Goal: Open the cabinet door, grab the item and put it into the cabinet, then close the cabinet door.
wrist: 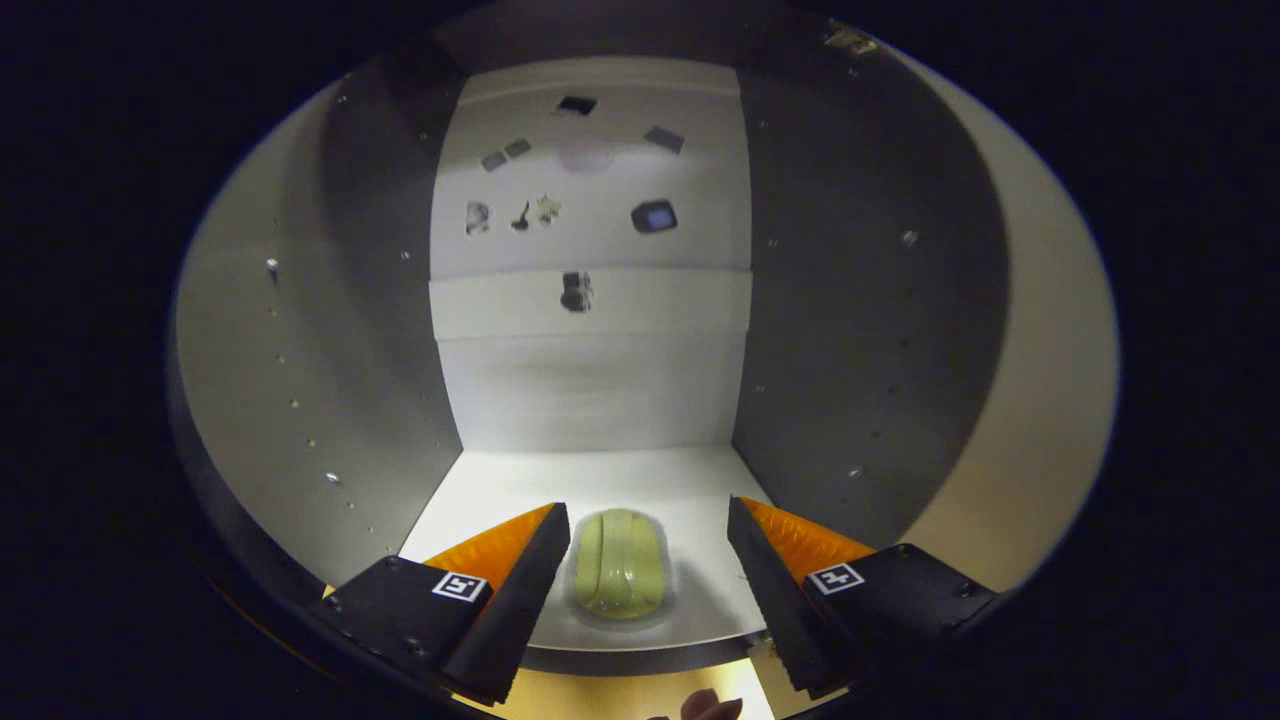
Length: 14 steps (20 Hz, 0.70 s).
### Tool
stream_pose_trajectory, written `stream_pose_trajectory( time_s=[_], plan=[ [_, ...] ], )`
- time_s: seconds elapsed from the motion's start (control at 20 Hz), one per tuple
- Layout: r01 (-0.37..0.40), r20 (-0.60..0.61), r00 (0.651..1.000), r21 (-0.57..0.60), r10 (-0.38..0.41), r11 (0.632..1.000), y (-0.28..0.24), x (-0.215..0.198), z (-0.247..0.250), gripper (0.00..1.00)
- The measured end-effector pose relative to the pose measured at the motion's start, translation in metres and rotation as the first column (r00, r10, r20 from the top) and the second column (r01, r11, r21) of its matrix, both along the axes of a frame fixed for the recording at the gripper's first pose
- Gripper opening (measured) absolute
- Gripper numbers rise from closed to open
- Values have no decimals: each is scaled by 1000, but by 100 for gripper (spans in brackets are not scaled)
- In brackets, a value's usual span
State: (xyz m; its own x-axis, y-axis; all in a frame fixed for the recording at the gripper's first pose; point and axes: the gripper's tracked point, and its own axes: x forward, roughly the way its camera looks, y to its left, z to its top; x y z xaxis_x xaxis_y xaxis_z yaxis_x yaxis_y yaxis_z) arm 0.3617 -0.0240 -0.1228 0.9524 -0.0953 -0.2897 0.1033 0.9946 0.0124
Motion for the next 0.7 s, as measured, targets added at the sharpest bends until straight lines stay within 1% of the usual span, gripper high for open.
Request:
stream_pose_trajectory(
  time_s=[0.15,0.35,0.5,0.7],
  plan=[
    [20,126,992,-30,-16,999,-6,-40,47,99],
    [23,249,968,-35,-14,999,-7,-115,94,99],
    [20,300,954,-16,-14,1000,-10,-178,112,99],
    [-12,311,950,-8,14,1000,-11,-251,117,99]
  ],
)
